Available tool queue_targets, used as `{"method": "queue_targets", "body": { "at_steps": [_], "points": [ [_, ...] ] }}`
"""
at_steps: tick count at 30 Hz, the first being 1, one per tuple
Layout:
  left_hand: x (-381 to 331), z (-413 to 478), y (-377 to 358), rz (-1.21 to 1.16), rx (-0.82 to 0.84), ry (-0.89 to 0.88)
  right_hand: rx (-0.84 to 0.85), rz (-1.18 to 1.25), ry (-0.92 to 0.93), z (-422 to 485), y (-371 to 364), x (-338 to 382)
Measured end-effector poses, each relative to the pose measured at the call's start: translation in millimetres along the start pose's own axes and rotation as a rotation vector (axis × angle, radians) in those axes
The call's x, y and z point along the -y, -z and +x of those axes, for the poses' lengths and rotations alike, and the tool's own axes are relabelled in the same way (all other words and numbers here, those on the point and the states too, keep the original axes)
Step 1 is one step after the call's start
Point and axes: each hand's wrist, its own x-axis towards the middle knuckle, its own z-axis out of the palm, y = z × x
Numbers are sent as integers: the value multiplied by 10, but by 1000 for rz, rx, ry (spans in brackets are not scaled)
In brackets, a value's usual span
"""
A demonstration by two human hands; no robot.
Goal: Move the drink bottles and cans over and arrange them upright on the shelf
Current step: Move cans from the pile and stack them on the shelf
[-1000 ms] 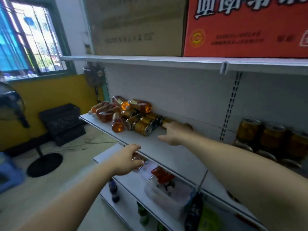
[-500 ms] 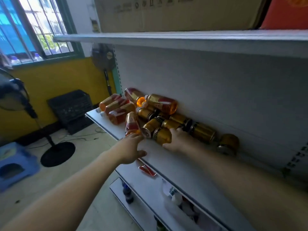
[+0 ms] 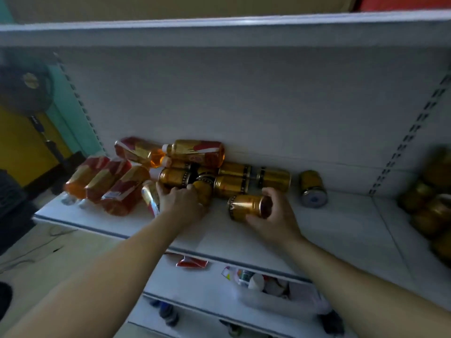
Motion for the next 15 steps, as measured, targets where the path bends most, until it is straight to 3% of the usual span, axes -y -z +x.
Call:
{"method": "queue_targets", "body": {
  "at_steps": [5,9,11,15],
  "points": [
    [86,-12,20,-105,-155,-56,-176,-40,23,-11,185,40],
    [39,-96,111,-347,-250,-165,-107,-94,32,0,272,-103],
    [-73,-190,122,-497,-183,-212,0,-51,-10,-26,295,-169],
    [-383,-390,12,-807,-11,-81,93,69,-17,-87,367,-231]
  ]
}}
